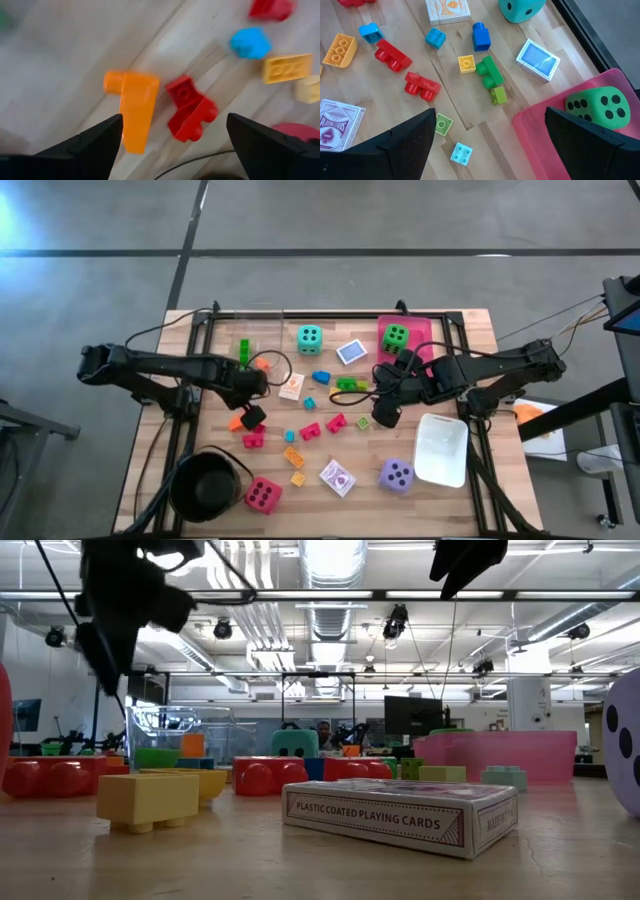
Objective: Pick & Place Toys
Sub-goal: Put the orange game piece into the transparent bin
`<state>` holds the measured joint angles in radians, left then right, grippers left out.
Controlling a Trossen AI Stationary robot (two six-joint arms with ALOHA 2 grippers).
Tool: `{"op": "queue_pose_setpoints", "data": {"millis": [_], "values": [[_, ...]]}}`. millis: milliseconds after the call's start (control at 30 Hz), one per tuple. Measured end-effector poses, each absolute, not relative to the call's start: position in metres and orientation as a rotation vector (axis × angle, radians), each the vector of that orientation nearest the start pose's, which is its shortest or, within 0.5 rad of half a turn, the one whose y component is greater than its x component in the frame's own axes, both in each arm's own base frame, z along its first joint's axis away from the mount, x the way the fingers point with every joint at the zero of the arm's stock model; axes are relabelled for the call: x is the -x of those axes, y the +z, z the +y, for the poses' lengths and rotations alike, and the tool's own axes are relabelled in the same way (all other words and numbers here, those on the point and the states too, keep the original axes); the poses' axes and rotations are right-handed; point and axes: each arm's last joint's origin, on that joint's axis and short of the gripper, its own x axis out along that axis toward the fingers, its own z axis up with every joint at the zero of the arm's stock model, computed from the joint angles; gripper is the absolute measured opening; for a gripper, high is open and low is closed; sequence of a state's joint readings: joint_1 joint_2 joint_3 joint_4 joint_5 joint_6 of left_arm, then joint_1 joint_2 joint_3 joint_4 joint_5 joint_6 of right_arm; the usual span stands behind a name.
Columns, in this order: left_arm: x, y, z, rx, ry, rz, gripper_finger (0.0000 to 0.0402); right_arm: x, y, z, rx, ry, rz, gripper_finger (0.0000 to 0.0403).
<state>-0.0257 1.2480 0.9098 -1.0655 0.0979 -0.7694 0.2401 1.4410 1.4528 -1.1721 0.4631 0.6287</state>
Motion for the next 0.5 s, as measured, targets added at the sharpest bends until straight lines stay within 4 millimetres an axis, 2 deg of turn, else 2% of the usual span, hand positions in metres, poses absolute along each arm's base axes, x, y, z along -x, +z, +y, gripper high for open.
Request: {"op": "queue_pose_setpoints", "data": {"millis": [233,500], "values": [[-0.189,0.203,-0.009,0.798,0.606,1.436,0.036,-0.263,0.342,0.051,-0.164,-0.521,0.971,0.0366],[-0.188,0.181,-0.009,0.81,0.557,1.395,0.036,-0.263,0.342,0.052,-0.176,-0.504,0.981,0.0366]]}}
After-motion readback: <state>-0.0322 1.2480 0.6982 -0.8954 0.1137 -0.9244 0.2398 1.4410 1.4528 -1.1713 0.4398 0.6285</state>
